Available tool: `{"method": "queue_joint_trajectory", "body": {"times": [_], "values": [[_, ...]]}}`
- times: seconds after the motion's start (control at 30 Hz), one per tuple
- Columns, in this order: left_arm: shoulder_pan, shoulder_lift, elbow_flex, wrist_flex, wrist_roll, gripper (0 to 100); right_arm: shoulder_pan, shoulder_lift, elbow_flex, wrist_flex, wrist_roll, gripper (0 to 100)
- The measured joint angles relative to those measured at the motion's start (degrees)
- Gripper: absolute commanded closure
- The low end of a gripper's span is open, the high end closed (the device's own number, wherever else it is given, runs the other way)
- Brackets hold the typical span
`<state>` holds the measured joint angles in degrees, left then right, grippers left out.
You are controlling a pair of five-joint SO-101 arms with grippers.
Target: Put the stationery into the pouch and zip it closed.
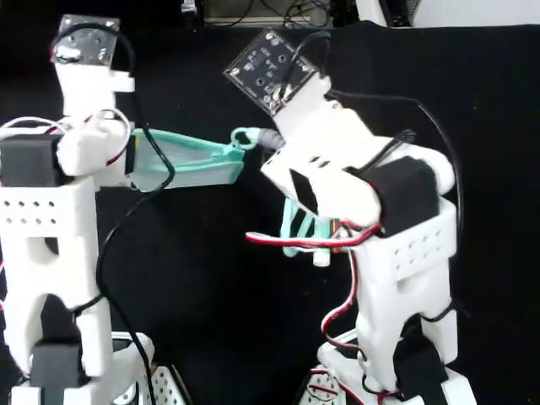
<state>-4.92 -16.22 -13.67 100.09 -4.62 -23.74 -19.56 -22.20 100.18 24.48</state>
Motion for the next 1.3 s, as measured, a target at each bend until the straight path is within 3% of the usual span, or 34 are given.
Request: {"method": "queue_joint_trajectory", "body": {"times": [0.07,0.4,0.5,0.67,0.83,1.1,1.3], "values": [[-0.4,-0.4,1.8,0.0,0.0,97,-0.4,-0.1,1.6,0.3,0.0,75.7],[-2.3,-0.1,12.2,-4.3,0.0,97,-0.4,-16.2,4.4,0.4,-1.5,83.4],[-2.3,-0.2,14.0,-4.5,0.0,97,4.9,-17.7,10.2,0.1,-4.0,83.5],[-2.3,-0.8,16.2,-6.9,2.3,97,16.4,-12.0,30.6,-11.0,-5.9,83.6],[-2.3,-4.8,22.1,-10.8,2.8,97,17.8,-2.3,47.7,-25.1,-5.9,83.6],[-2.3,-16.5,31.8,-13.7,2.8,97,17.8,13.7,50.3,-33.9,-6.2,83.6],[-2.3,-22.2,35.2,-14.2,2.7,97,17.8,24.4,46.7,-34.5,-8.0,83.6]]}}
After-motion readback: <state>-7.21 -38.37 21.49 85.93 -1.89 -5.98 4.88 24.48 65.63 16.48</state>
